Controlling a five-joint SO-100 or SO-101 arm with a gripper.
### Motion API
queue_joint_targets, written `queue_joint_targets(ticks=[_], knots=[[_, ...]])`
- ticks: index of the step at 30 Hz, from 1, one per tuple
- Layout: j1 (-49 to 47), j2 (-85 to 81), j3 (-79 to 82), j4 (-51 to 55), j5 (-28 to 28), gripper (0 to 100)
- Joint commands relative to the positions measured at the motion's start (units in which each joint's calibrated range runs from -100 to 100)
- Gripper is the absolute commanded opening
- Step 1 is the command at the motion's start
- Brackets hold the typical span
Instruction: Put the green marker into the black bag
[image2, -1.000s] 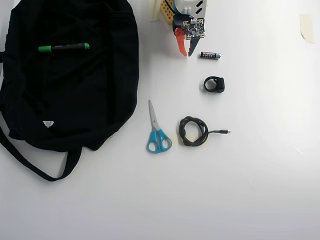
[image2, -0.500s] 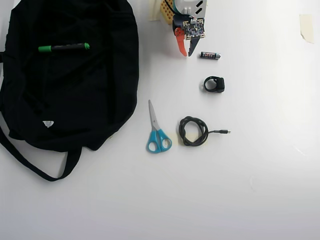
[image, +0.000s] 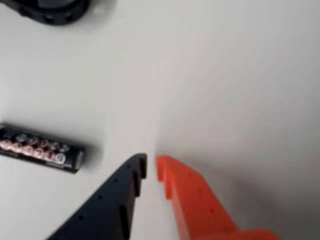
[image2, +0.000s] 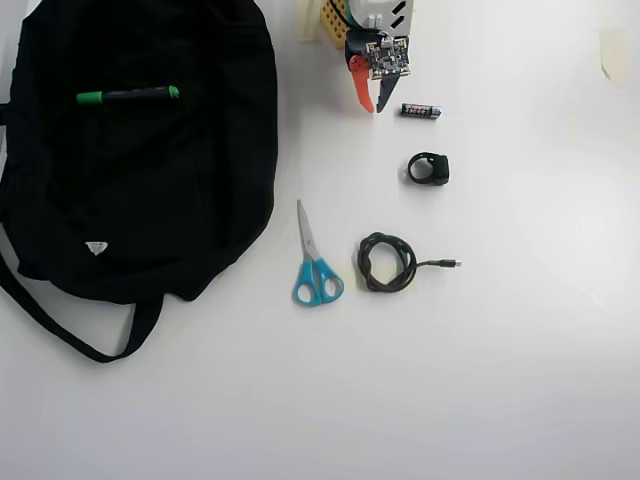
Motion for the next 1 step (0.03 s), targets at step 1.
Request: queue_joint_targets(ticks=[1], knots=[[-0.11, -0.42, 2.12, 0.18, 0.14, 2]])
